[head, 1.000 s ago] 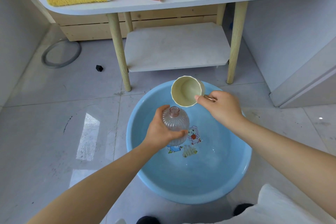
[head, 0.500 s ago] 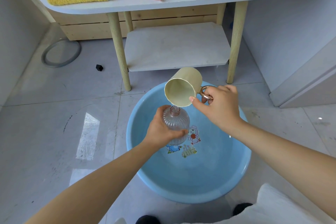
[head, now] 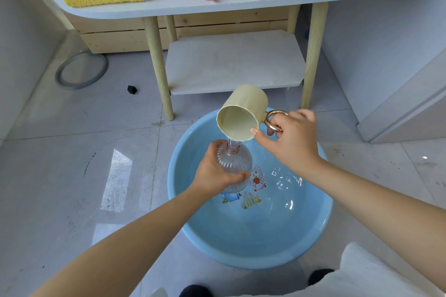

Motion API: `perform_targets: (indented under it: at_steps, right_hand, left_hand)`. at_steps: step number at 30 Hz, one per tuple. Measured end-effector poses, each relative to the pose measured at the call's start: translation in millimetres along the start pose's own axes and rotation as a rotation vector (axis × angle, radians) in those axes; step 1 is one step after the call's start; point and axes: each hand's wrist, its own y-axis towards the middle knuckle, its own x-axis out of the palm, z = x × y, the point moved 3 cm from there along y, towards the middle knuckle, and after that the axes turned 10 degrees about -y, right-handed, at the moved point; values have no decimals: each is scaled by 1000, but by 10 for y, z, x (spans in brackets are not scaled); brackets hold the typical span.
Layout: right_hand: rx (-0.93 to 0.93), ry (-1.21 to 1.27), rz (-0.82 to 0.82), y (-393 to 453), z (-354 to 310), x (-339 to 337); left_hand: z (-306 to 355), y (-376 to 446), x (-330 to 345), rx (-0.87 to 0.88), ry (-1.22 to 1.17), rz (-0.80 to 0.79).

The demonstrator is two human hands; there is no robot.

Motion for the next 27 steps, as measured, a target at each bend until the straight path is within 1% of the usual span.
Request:
perform_targets:
  at_steps: [27]
  right_hand:
    - [-138,-73,130,47,0,-32]
  left_hand:
    - [-4,0,0,-4,2,20]
